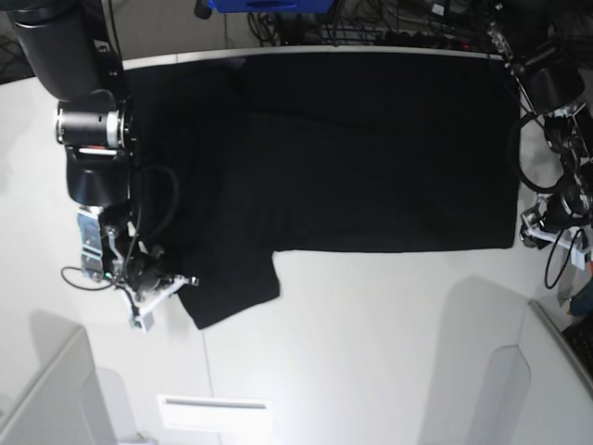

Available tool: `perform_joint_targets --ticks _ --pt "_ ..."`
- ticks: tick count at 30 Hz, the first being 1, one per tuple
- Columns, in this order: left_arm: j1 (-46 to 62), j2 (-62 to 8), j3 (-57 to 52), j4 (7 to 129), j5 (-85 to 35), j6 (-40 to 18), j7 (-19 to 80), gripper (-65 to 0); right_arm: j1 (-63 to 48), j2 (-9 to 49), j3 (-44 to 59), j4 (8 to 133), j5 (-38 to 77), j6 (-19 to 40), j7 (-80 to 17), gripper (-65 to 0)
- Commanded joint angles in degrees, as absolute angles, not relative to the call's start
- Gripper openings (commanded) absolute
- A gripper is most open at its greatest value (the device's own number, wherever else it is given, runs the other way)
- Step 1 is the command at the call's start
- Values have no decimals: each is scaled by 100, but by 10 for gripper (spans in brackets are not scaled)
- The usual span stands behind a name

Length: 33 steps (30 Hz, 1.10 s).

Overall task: Fold the T-shirt properly
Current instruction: 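Grasp the hem corners with both grippers, then fold the hem up over the shoulders with both grippers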

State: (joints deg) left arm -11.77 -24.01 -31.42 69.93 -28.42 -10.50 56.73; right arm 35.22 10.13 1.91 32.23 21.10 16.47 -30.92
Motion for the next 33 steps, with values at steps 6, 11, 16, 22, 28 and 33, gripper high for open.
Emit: perform_joint_targets --ticks 6,11,16,22,28,33 --pt "-1815 -2440 -2897 6246 -2273 -1015 5596 -229 3653 1068 189 3257 2062 1640 -3160 -650" --pt "-2097 -2273 -2897 5956 -2062 -1024 5596 -227 3653 1068 189 3257 2062 1640 -3143 -650" --pt "-2264 -2026 -2888 5938 -1552 -1024 5587 -224 3653 1059 189 3257 2062 1640 -3134 -650" --pt "-2264 -1851 -2492 5754 -1165 -1024 5130 -224 3653 1059 189 3257 2062 1640 -3134 -650" --pt "-2316 -1859 -2519 5174 -1182 -1024 4910 -229 3644 1077 189 3257 2062 1640 -3134 -650" --pt "-2299 -1851 -2484 5130 -1182 -1024 4884 -252 3644 1077 189 3257 2062 1640 -3134 -650"
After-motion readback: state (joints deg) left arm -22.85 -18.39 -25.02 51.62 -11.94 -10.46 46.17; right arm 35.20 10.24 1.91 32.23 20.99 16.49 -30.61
